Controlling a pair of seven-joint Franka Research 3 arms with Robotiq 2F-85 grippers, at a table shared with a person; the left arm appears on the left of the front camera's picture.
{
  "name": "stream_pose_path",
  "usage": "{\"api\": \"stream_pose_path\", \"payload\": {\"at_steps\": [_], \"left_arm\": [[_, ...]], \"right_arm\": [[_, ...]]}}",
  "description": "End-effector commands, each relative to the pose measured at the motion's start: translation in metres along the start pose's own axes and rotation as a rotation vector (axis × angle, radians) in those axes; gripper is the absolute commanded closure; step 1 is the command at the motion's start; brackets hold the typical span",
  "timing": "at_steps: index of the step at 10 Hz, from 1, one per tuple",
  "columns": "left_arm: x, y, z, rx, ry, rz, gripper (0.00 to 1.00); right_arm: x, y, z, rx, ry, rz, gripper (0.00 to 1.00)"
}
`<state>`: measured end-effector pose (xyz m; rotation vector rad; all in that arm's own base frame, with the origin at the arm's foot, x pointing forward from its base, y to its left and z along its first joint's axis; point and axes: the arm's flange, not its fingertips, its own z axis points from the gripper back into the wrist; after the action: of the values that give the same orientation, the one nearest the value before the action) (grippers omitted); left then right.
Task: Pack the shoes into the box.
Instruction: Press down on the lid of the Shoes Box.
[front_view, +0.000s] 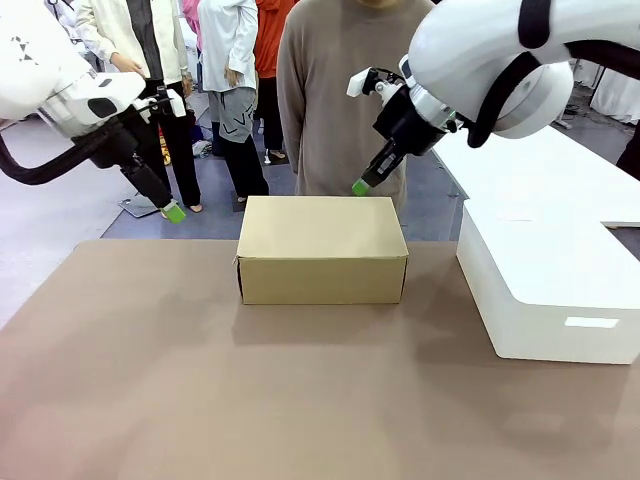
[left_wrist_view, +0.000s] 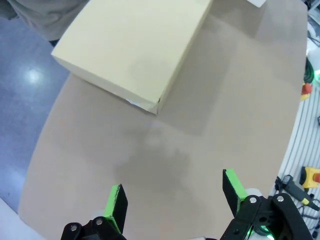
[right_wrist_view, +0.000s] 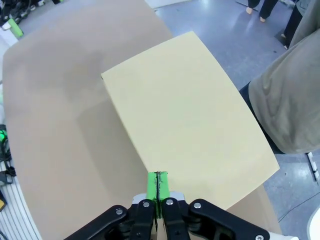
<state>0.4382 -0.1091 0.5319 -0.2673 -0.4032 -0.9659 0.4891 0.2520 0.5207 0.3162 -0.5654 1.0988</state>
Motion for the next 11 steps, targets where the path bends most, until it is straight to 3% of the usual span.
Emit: {"api": "stream_pose_path", "payload": {"at_steps": [1, 9, 11], "left_arm": [[0.000, 0.001, 0.000, -0.021, 0.015, 0.000, 0.00], [0.001, -0.007, -0.002, 0.000, -0.012, 0.007, 0.00], [0.001, -0.013, 0.003, 0.038, -0.040, 0.009, 0.00]], "right_arm": [[-0.003, 0.003, 0.006, 0.008, -0.008, 0.000, 1.00], [0.002, 0.001, 0.003, 0.000, -0.003, 0.003, 1.00], [0.019, -0.010, -0.022, -0.041, 0.009, -0.095, 1.00]]}}
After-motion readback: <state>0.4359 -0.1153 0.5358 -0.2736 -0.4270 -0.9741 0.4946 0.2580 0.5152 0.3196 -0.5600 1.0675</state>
